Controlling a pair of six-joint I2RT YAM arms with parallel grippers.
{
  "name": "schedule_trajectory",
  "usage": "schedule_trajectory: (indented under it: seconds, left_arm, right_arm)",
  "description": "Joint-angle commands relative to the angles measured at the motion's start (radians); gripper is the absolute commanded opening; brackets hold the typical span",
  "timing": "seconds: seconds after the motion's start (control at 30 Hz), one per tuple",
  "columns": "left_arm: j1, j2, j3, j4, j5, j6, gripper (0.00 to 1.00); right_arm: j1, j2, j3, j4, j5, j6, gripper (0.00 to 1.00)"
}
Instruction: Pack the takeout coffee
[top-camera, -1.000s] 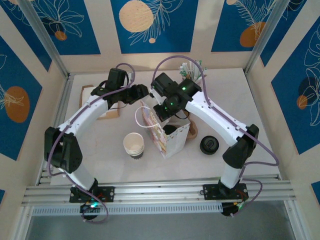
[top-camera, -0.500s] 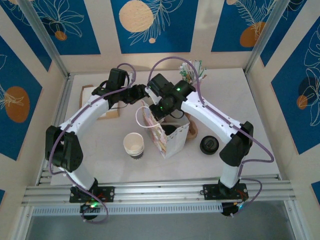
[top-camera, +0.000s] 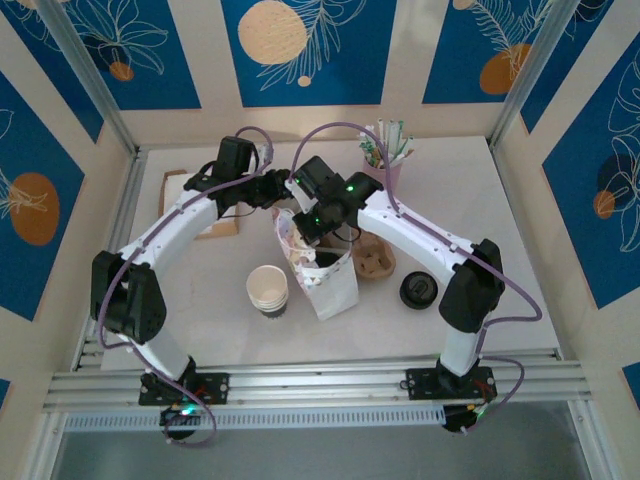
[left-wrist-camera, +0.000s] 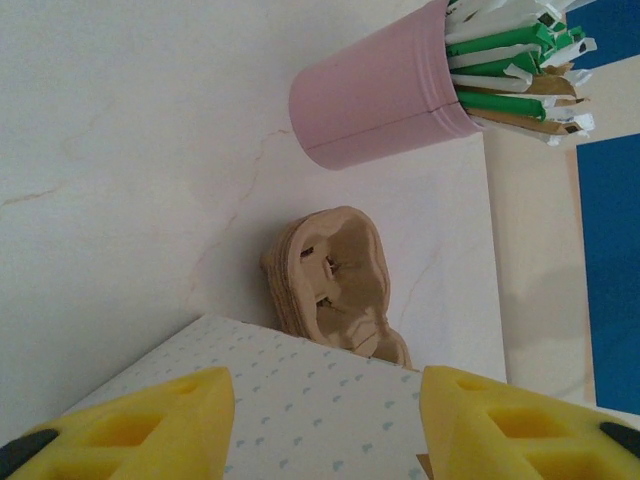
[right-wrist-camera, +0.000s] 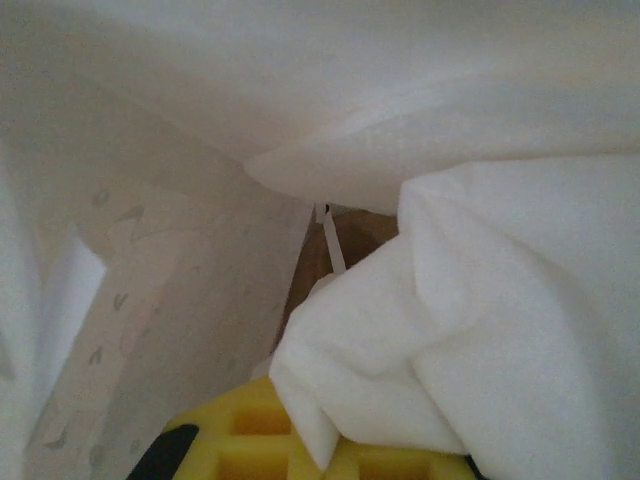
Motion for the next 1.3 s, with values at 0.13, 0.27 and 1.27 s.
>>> schedule_trajectory:
  seconds: [0.13, 0.27, 1.27]
  left_arm:
    - [0.009, 0.004, -0.010, 0.021, 0.038, 0.008, 0.52]
    - [0.009, -0.007, -0.010, 0.021, 0.036, 0.006, 0.52]
    - [0.061, -0.089, -0.039, -0.023, -0.009, 0.026, 0.53]
  right_arm:
    - [-0.007, -0.006, -0.035, -0.010, -0.018, 0.008, 0.00]
    - [-0.009, -0.043, -0.018, -0.018, -0.034, 0.017, 0.04]
    - [-0.029, -0.155, 0.074, -0.049, -0.038, 0.080, 0.42]
